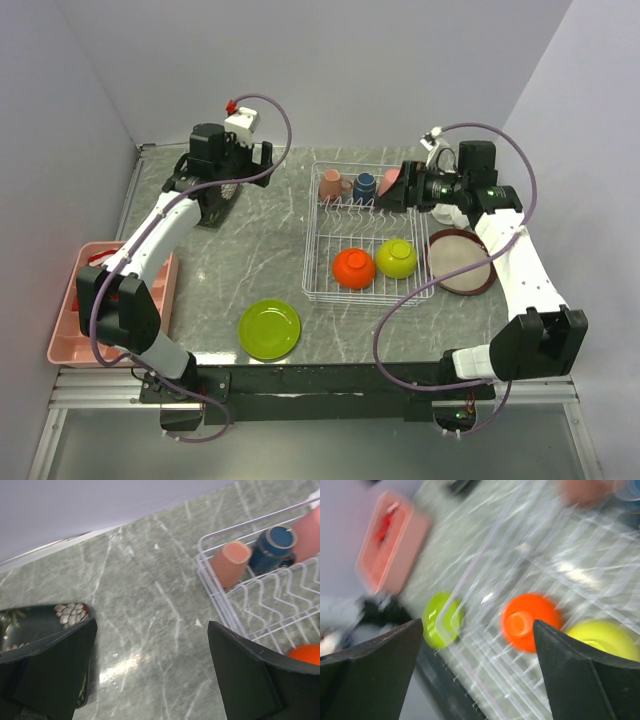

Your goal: Load the mixed dishes into the dish rack

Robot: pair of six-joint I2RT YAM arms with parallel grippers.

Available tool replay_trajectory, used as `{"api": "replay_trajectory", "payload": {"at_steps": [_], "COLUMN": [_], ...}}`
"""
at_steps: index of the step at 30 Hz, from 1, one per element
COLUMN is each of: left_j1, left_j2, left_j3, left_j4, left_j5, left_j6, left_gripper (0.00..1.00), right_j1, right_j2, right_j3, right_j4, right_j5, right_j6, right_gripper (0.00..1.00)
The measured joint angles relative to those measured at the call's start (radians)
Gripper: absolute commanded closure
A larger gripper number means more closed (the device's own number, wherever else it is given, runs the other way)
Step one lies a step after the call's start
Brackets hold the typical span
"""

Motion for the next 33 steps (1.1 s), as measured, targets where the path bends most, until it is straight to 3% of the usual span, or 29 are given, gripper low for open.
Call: {"api": "replay_trajectory", "payload": {"at_steps": [3,7,15,21,24,29,33], "left_j1": [-0.027,-0.052,-0.05,-0.014,0.051,0.119,0.115], "left_j2": [0.001,0.001,-0.034,-0.122,-0.144,-0.116,-0.056], "left_j3": [0.018,0.023,-0.061,-0.226,-0.28,-0.306,-0.328], "left_j4": [0.005,0.021,-0.013,-0.259,-0.416,-0.618,-0.692], "left_j5": [0.011,0.015,0.067,0.224,0.304,0.359,0.42], "left_j6": [-0.006,-0.006,0.025,0.278,0.459,0.696,0.784], "left_gripper": [0.0,0.0,0.01,0.02,0.08,0.16,0.16], "right_j1": [-0.012,-0.045,-0.098,-0.131,-0.138,-0.182,-0.214], "right_j2": [-0.023,-0.056,-0.246,-0.39,-0.428,-0.427,-0.416], "right_j3": [-0.014,-0.043,-0.109,-0.235,-0.296,-0.34,-0.34], "right_j4": [0.12,0.217,0.166,0.1,0.078,0.068,0.071], "right_j5": [0.146,0.295,0.553,0.608,0.602,0.537,0.502], "right_j6": [0.113,0.14,-0.117,-0.201,-0.205,-0.175,-0.154], "right_gripper": [0.0,0.0,0.0,0.0,0.0,0.0,0.0]}}
